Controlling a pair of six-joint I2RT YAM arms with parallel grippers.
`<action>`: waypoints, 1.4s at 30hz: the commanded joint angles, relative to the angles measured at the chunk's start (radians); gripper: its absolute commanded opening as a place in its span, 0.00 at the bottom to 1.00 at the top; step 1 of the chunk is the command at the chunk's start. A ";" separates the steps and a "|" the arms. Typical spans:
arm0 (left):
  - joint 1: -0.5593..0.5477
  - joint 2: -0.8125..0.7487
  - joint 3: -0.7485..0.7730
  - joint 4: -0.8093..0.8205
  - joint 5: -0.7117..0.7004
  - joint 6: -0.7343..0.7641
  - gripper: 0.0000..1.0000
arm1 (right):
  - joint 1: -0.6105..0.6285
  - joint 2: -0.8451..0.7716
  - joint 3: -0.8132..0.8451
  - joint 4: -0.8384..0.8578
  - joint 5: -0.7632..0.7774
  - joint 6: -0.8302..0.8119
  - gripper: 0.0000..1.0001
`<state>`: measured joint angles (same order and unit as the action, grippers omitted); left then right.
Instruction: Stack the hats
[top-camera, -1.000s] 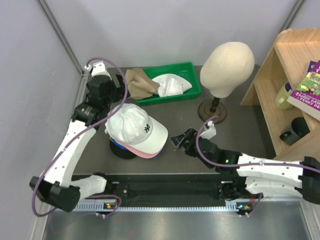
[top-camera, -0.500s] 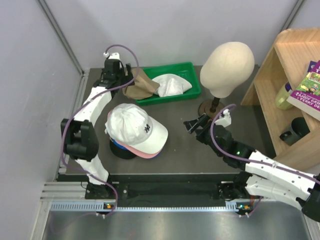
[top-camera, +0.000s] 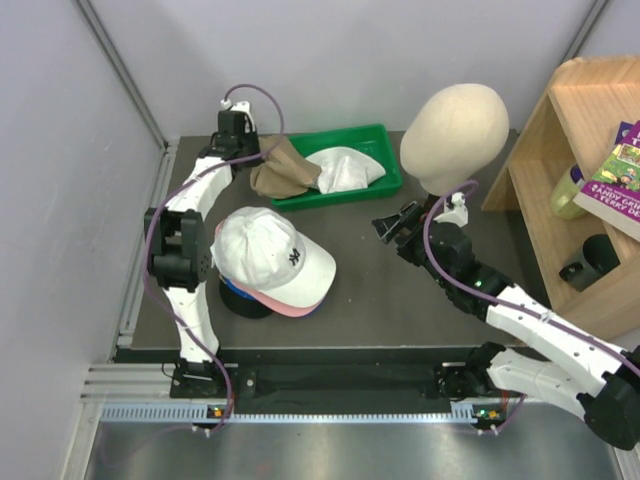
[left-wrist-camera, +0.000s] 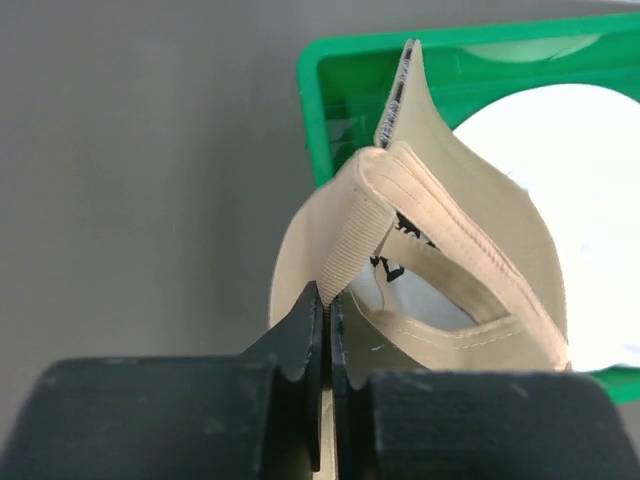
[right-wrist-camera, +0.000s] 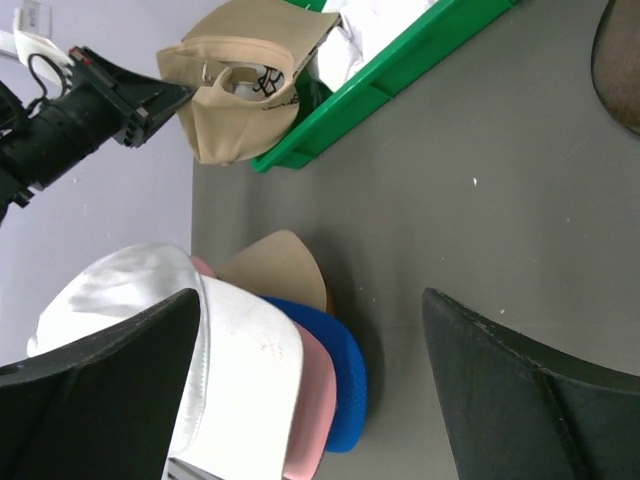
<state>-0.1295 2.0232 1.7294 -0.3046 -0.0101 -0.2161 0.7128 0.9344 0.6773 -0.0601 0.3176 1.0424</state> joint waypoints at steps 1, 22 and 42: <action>0.002 -0.027 0.087 0.062 0.045 -0.019 0.00 | -0.021 0.001 0.074 0.019 -0.028 -0.035 0.90; 0.002 -0.478 -0.011 0.203 0.582 -0.054 0.00 | -0.021 0.104 0.359 0.163 -0.182 -0.059 0.89; -0.395 -0.828 -0.155 -0.257 0.662 0.147 0.00 | -0.015 -0.075 0.250 0.200 -0.244 0.326 0.89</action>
<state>-0.4500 1.2682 1.5852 -0.4732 0.7303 -0.1547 0.7036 0.8787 0.9989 0.1646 0.1047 1.2610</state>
